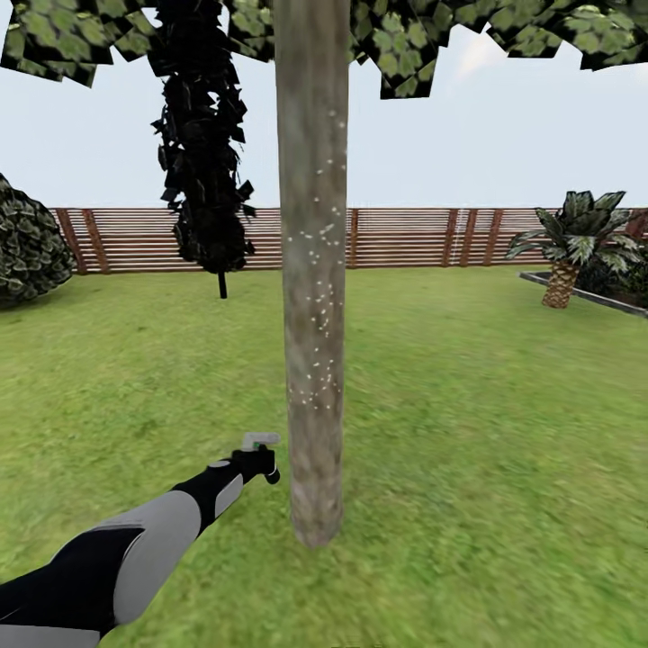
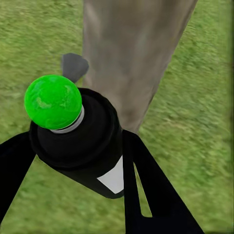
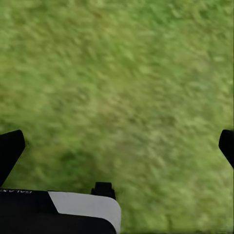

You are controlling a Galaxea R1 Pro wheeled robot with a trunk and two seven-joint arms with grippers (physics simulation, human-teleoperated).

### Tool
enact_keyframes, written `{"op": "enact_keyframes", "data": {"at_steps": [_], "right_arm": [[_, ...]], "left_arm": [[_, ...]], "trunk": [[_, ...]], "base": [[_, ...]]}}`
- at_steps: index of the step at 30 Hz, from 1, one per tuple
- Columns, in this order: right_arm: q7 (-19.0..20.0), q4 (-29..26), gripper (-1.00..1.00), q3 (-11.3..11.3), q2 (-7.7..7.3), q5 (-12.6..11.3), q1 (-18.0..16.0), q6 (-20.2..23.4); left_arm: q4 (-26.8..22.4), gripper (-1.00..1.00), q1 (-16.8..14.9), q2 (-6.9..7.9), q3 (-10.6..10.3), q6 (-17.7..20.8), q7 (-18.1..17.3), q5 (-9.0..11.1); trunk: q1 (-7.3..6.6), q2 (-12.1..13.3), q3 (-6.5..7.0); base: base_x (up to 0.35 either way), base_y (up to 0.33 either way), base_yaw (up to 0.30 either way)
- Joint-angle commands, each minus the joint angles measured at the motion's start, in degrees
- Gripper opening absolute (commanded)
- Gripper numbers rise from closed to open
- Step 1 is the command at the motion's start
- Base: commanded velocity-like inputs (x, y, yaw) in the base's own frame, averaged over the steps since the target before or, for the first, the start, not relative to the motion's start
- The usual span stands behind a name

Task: In the garden, pick up the pesticide atomizer on the floor and spray pesticide onto both trees until each tree trunk is fully covered.

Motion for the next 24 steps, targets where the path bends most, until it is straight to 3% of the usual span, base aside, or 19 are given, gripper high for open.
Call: {"op": "enact_keyframes", "data": {"at_steps": [1,12,24], "right_arm": [[-0.38,0.29,1.0,0.1,0.03,0.55,-0.12,-0.34],[-0.37,0.29,1.0,0.1,0.06,0.55,-0.12,-0.3],[-0.22,0.31,1.0,0.11,0.14,0.55,-0.03,-0.3]], "left_arm": [[0.03,-1.0,-0.03,0.02,0.48,-0.17,-0.19,-0.33],[0.03,-1.0,-0.03,0.02,0.48,-0.17,-0.2,-0.33],[0.03,-1.0,-0.03,0.02,0.48,-0.17,-0.2,-0.33]], "trunk": [[0.03,-0.09,-0.13],[0.03,-0.09,-0.65],[0.03,-0.09,-0.67]], "base": [[0.0,0.35,-0.26],[0.0,0.35,-0.113],[0.075,0.35,-0.287]]}}
